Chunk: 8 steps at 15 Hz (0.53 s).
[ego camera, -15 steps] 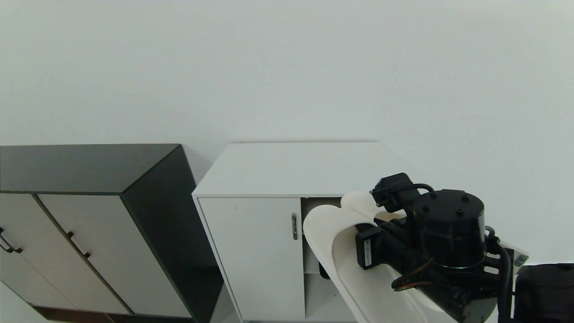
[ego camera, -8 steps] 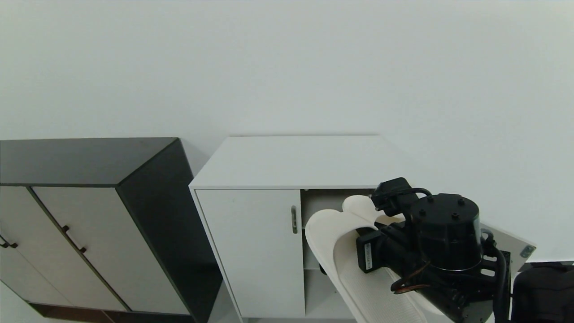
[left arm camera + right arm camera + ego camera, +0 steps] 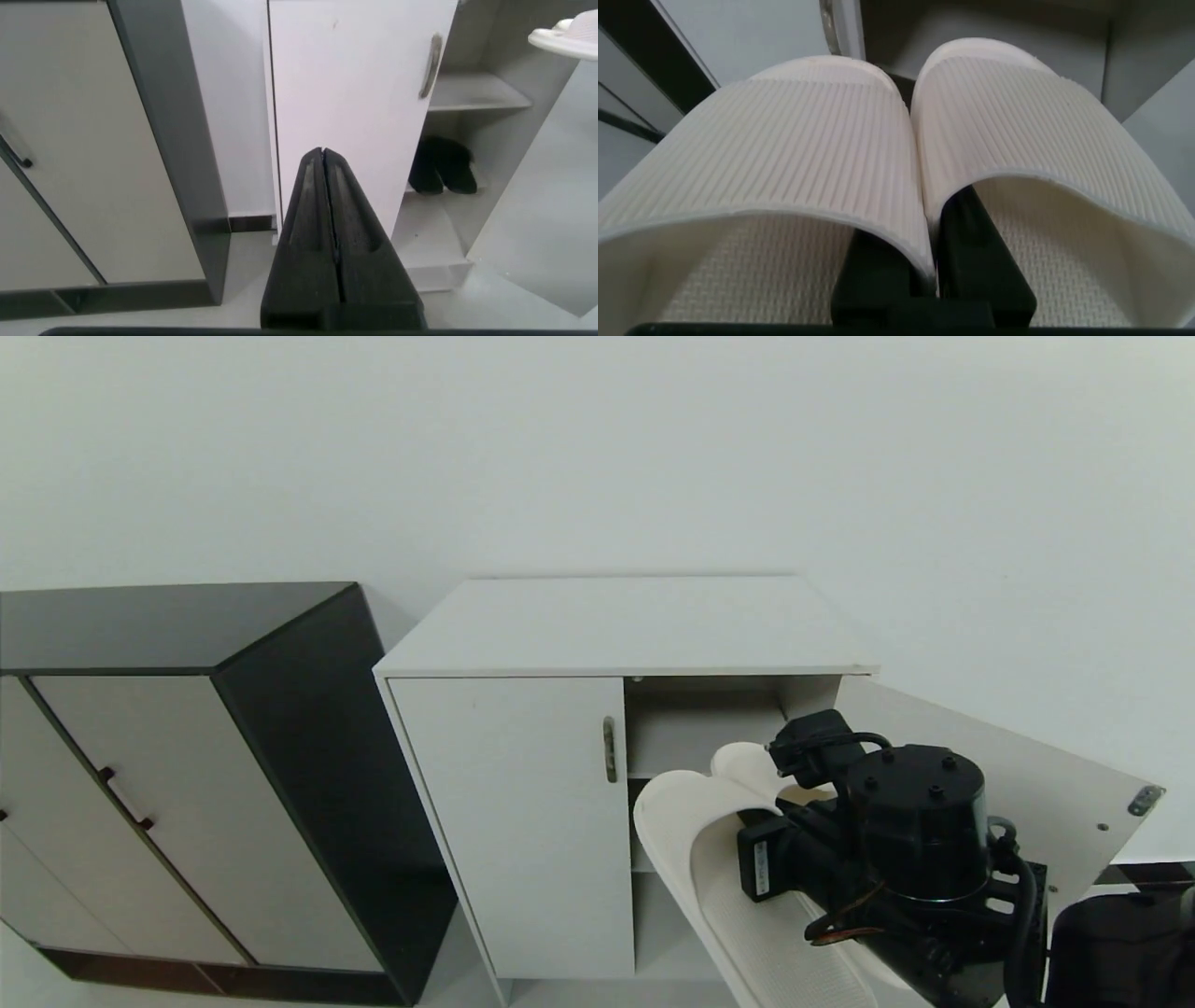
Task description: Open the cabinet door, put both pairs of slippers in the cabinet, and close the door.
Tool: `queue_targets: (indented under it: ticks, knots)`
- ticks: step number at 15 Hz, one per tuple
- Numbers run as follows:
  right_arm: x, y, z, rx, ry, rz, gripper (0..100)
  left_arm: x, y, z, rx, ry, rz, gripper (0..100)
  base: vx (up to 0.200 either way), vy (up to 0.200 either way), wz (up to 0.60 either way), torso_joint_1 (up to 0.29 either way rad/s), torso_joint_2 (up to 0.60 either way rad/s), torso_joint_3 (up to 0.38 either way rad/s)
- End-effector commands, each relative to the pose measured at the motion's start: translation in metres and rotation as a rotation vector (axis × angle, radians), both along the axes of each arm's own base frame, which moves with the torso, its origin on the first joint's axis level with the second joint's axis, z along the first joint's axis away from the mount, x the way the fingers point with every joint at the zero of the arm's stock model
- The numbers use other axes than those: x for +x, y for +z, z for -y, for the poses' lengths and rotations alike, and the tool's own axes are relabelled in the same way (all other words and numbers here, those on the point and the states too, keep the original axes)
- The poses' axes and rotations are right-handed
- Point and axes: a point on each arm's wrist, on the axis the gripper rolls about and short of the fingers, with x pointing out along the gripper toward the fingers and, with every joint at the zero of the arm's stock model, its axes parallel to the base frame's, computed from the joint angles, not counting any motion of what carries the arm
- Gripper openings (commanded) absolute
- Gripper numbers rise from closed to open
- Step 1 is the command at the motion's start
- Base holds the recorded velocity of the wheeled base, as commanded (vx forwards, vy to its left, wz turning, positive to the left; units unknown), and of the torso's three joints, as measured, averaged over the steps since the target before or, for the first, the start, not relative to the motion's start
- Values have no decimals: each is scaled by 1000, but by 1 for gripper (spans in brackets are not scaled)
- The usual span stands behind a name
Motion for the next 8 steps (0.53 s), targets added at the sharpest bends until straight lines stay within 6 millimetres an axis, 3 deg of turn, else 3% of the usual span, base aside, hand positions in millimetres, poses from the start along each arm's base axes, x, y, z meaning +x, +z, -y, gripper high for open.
queue_targets:
  ticks: [1,8]
  knots:
    - [0,-1,2,-2,-5,1,0,0,0,0,0,0,1,0,0,0,0,-198,505,315]
    - [-1,-7,2,-11,-4,1,0,0,0,0,0,0,1,0,0,0,0,-174,493,318]
